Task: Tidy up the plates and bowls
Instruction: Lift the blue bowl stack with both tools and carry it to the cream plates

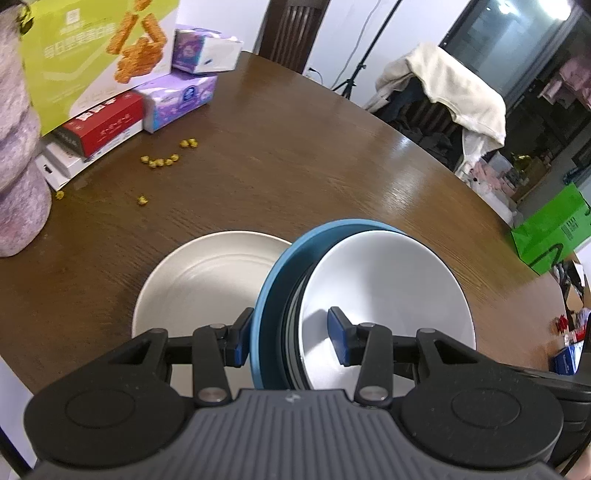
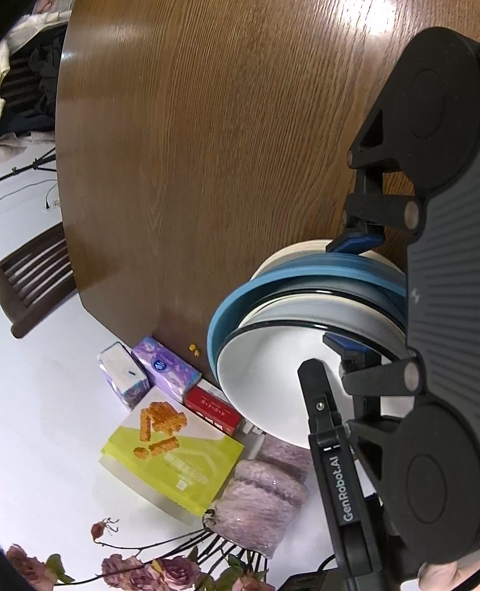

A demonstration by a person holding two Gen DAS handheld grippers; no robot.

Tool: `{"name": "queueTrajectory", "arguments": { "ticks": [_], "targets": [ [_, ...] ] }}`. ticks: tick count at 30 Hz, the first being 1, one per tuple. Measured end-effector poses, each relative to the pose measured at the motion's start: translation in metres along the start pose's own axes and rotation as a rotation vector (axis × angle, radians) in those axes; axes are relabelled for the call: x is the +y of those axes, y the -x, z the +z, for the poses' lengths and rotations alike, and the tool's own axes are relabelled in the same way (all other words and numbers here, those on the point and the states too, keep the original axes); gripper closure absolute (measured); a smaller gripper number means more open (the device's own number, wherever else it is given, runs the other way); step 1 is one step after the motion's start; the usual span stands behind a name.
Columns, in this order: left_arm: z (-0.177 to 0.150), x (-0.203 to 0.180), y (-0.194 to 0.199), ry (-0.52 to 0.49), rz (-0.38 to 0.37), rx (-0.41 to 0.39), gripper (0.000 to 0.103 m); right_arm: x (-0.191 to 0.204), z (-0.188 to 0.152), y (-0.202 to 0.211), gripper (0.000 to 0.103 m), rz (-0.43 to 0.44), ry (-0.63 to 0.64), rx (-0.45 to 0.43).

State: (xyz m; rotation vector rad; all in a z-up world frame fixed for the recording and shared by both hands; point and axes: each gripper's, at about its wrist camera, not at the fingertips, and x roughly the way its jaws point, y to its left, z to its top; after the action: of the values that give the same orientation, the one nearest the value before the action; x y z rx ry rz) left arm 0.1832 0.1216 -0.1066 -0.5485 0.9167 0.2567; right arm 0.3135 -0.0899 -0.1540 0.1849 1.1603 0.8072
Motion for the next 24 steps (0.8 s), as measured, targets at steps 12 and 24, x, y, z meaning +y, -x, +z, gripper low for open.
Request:
{"name": "queueTrajectory", "arguments": {
  "ticks": [12,24],
  "targets": [
    [0.002,0.023,-0.001,0.063,0.030,-0.009,0.061,0.021,0.005,-0.024,0.059,0.016,0.043,0.047],
    [0.000,0.039,-0.005,0.113,0.055,-0.010,0.061,0.032,0.009,-0.045,0.059,0.029,0.069,0.088]
  ]
}}
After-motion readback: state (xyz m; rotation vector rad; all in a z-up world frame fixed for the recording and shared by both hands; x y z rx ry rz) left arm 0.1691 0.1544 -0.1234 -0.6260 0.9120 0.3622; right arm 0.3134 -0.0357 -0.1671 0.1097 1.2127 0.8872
